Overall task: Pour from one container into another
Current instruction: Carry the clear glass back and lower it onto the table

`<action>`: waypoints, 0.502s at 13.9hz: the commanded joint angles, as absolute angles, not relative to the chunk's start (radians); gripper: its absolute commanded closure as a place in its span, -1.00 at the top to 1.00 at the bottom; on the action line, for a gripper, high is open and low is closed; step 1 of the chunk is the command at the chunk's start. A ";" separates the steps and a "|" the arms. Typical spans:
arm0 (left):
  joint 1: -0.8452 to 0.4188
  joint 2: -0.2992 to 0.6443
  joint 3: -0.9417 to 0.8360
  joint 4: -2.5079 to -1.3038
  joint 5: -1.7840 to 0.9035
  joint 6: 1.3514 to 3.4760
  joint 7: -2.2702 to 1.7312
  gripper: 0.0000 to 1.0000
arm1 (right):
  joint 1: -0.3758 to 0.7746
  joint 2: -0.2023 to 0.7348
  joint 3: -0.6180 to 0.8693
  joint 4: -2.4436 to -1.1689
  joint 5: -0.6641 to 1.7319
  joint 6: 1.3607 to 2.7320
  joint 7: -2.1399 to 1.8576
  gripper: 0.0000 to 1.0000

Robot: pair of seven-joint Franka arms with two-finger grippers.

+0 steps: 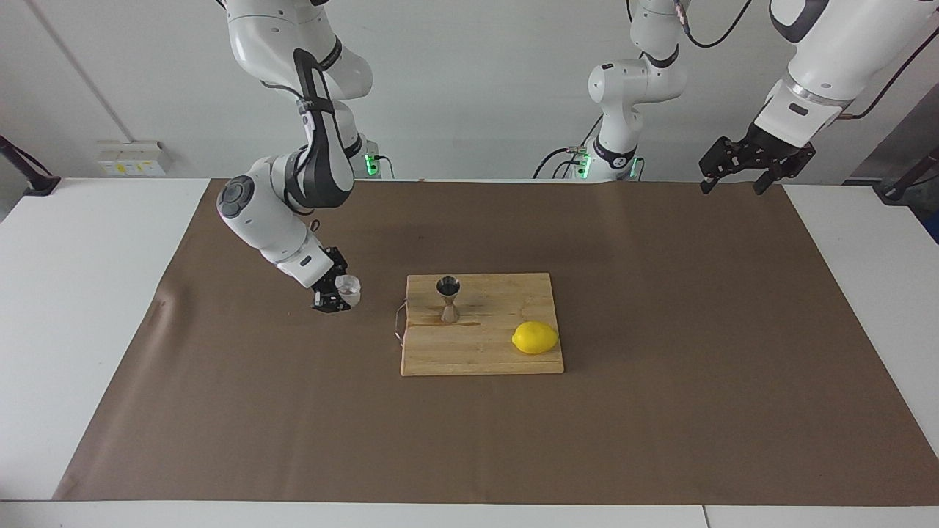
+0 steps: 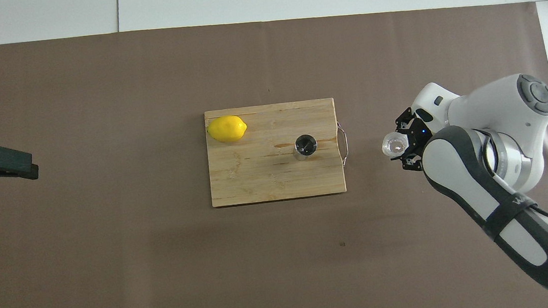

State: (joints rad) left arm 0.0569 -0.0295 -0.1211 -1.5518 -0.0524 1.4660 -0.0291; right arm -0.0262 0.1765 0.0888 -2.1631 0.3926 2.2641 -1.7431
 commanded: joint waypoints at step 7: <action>0.055 -0.051 -0.117 -1.572 -0.061 1.460 -0.037 1.00 | -0.164 0.164 0.100 -2.249 0.451 2.286 -2.040 -0.17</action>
